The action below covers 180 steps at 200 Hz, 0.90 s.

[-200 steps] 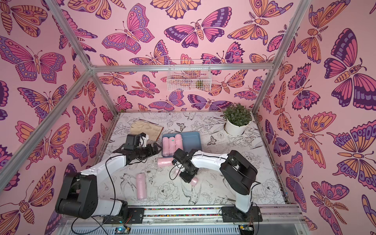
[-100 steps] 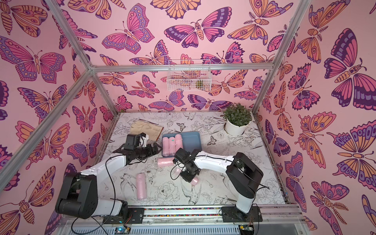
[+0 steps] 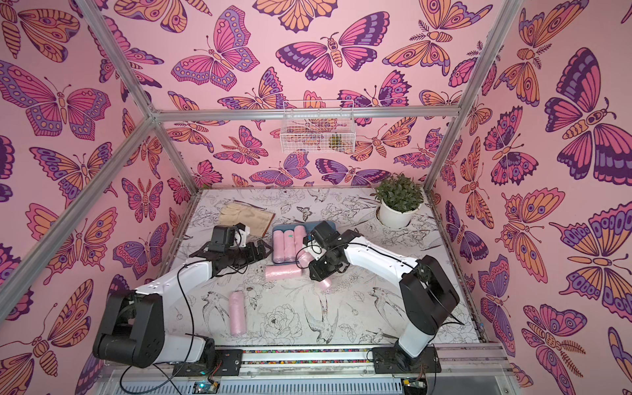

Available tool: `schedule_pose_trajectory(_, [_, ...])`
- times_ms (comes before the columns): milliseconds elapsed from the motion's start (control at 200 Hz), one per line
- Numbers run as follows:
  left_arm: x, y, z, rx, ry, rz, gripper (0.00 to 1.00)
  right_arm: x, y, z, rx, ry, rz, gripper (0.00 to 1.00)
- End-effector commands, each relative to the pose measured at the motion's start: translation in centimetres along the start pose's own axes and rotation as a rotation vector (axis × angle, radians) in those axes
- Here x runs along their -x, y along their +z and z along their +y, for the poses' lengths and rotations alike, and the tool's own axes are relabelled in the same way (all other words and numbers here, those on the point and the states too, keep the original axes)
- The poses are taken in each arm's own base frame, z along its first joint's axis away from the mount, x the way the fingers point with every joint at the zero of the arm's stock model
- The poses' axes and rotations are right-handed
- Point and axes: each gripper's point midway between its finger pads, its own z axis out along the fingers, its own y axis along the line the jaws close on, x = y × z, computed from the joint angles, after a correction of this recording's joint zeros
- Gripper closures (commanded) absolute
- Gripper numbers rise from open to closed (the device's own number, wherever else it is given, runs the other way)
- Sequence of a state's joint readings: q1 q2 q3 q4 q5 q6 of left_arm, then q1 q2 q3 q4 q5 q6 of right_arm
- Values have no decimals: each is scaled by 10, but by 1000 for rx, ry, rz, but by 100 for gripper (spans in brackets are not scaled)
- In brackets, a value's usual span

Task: Put the roll of trash bags into the storage box
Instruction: Pick up the roll of trash bags from the center of the board, then place the roll of trash bags in the storage box.

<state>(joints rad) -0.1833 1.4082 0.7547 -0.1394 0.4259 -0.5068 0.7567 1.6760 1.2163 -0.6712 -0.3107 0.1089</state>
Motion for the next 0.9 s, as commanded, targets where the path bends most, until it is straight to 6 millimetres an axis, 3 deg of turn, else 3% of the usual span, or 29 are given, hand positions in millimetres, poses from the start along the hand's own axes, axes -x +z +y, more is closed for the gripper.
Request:
schedule_pose_trajectory(0, [3, -1, -1, 0, -4, 3, 0, 30, -20, 5, 98, 79, -98, 64])
schedule_pose_trajectory(290, [2, 2, 0, -1, -9, 16, 0, 73, -26, -38, 106, 261, -167, 63])
schedule_pose_trajectory(586, [3, 2, -1, -3, -4, 14, 0, 103, -2, -73, 168, 430, -203, 63])
schedule_pose_trajectory(896, [0, 3, 1, -1, -6, 22, 0, 125, 24, -87, 206, 505, -211, 63])
